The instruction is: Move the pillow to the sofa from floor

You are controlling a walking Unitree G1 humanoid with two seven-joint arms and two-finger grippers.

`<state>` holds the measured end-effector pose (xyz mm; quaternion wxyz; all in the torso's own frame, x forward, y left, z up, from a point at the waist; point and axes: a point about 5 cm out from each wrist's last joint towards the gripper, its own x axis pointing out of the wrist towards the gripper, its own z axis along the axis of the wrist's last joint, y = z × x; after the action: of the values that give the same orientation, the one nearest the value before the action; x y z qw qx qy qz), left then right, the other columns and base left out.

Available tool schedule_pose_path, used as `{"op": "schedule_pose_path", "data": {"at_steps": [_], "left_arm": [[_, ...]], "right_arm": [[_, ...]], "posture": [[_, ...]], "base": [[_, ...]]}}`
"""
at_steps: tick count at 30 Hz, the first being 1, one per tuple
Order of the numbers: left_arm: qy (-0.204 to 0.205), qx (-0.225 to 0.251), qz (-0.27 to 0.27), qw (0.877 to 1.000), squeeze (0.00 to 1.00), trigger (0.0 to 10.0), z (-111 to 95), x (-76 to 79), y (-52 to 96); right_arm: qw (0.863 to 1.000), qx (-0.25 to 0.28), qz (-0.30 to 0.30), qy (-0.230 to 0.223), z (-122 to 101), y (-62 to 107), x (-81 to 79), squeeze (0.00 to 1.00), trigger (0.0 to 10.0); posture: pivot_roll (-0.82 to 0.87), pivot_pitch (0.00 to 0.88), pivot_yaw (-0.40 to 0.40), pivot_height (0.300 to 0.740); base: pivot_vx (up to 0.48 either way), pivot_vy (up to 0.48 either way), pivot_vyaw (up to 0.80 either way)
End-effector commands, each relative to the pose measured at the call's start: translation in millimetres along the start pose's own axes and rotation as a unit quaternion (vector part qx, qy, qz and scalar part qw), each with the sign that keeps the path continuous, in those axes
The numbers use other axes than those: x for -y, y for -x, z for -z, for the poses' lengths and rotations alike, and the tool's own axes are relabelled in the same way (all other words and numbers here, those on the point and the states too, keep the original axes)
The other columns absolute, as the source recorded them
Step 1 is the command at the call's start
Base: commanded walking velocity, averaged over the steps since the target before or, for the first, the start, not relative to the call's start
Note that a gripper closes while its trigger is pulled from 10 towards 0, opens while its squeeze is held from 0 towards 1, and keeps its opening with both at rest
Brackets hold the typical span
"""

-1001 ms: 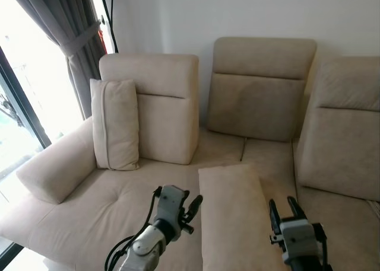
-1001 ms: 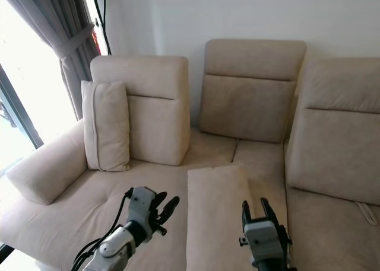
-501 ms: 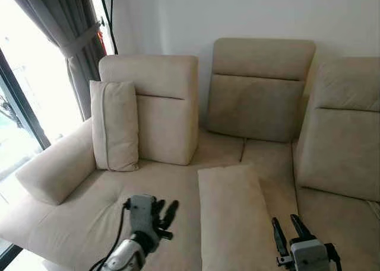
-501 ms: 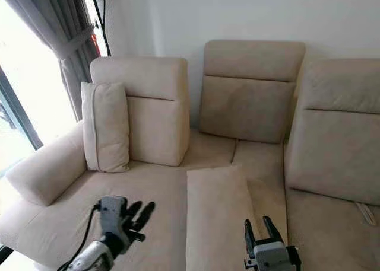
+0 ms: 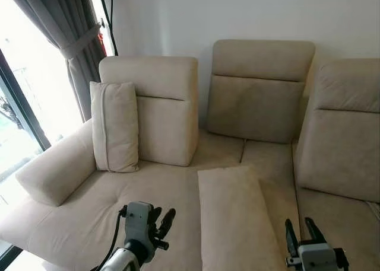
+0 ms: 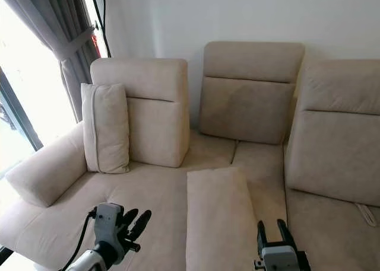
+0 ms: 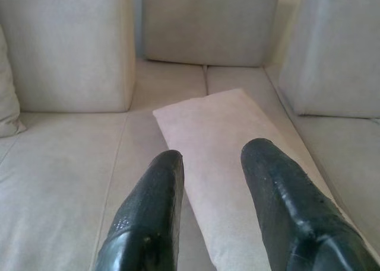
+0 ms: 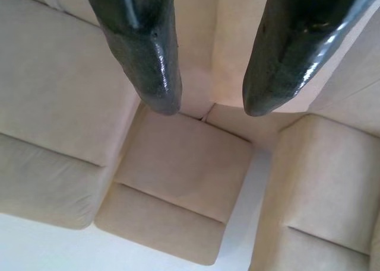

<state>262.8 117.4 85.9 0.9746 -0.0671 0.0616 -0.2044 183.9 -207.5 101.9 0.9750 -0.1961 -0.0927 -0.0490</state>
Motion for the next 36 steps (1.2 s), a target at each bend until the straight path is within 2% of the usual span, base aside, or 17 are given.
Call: {"op": "schedule_pose_path", "data": {"at_steps": [1,10,36], "left_arm": [[-0.003,-0.004,-0.001,1.0,0.0,10.0,1.8,-1.5,2.6],[-0.008,-0.006,0.009,1.0,0.0,10.0,1.9,2.7,4.9],[-0.01,-0.016,0.024,1.0,0.0,10.0,6.1,7.9,5.9]], "right_arm": [[1.0,0.003,-0.009,-0.009,-0.4,1.0,-3.0,0.0,10.0],[1.0,0.003,-0.013,-0.012,3.8,-0.6,-7.8,0.0,10.0],[1.0,-0.001,-0.015,-0.013,13.1,-2.1,-8.7,0.0,10.0]], "posture": [[0.12,0.0,0.077,0.74],[0.12,0.0,0.076,0.74],[0.13,0.0,0.068,0.74]], "base": [[0.0,0.0,0.0],[0.0,0.0,0.0],[0.0,0.0,0.0]]}}
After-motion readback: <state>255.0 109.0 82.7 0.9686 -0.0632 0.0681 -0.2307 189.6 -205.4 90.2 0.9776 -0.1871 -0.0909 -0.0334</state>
